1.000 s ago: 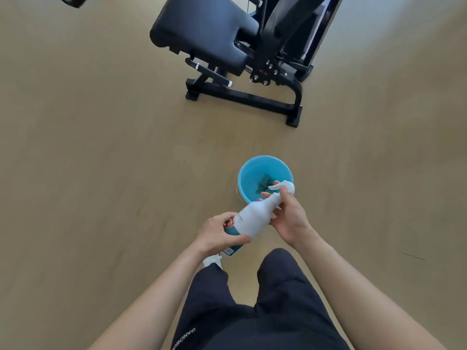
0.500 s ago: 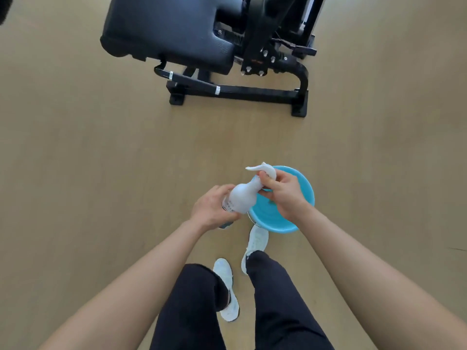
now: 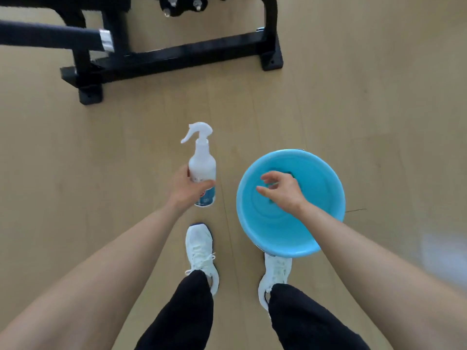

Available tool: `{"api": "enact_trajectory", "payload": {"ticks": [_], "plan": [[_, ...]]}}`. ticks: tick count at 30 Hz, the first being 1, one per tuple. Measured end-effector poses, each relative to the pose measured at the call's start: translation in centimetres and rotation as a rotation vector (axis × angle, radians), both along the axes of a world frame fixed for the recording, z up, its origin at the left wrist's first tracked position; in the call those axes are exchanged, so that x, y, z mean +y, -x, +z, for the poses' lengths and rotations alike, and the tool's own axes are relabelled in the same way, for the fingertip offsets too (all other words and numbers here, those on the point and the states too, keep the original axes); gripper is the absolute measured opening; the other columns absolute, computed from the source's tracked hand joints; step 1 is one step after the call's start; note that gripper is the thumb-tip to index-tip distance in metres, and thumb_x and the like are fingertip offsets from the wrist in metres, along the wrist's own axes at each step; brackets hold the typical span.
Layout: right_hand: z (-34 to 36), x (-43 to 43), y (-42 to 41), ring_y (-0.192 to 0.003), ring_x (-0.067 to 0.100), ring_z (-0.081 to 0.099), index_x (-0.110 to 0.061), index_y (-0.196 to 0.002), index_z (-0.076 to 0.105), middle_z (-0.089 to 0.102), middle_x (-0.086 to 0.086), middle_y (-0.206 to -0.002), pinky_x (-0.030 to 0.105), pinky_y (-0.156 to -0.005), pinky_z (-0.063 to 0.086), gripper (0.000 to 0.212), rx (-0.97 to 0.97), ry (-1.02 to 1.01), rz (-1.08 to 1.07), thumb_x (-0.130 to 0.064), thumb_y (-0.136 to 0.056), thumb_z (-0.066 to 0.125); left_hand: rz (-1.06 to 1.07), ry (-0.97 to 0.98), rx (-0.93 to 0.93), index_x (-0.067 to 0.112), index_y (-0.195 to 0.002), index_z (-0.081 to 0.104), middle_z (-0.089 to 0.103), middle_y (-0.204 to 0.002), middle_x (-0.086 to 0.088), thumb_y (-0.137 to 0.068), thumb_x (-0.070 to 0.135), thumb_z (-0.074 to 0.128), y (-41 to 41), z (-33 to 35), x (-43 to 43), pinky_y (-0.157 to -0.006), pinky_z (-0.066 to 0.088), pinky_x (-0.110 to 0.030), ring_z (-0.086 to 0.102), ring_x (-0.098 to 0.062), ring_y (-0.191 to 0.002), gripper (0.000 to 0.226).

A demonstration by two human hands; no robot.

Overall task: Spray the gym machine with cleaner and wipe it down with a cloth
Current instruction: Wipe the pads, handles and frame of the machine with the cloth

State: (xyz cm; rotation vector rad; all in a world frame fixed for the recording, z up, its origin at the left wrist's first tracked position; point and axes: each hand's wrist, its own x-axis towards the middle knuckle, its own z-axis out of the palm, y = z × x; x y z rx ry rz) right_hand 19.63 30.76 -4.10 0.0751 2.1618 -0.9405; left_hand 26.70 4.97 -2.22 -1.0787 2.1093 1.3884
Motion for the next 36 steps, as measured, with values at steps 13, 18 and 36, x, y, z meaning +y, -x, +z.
{"api": "enact_trajectory", "payload": {"ticks": [13,18,36], "plan": [[-24.3,4.1,1.4,-0.149,0.047,0.025,-0.038,-0.157,0.037,-0.015,0.002,-0.170,0.046,-0.121,0.032,0.068,-0.194,-0.395,0.212,-0.035,-0.095,0.065,0.067,-0.035,0.121,0.022,-0.126,0.055,0.067,-0.119,0.006,-0.071,0.019,0.092,9.9,-21.4,0.6,-0.087,0.059,-0.035,0.066,-0.012,-0.108,0.067],[-26.2,4.7,1.2,-0.149,0.039,0.028,-0.024,-0.155,0.040,0.021,0.011,-0.165,0.045,-0.123,0.026,0.062,-0.235,-0.384,0.211,-0.025,-0.096,0.059,0.035,-0.058,0.157,0.028,-0.130,0.054,0.068,-0.120,0.009,-0.073,0.013,0.087,10.9,-23.9,3.0,-0.086,0.057,-0.029,0.066,-0.007,-0.107,0.067],[-9.8,4.2,-2.5,-0.101,0.019,0.064,-0.008,-0.124,0.066,0.067,0.003,-0.107,0.026,-0.093,0.049,0.040,0.043,-0.027,-0.462,0.000,-0.085,0.075,0.047,-0.094,-0.079,0.027,-0.156,0.039,0.056,-0.146,-0.004,-0.091,0.028,0.077,2.7,-14.0,2.8,-0.105,0.052,-0.041,0.061,-0.022,-0.126,0.076]]}}
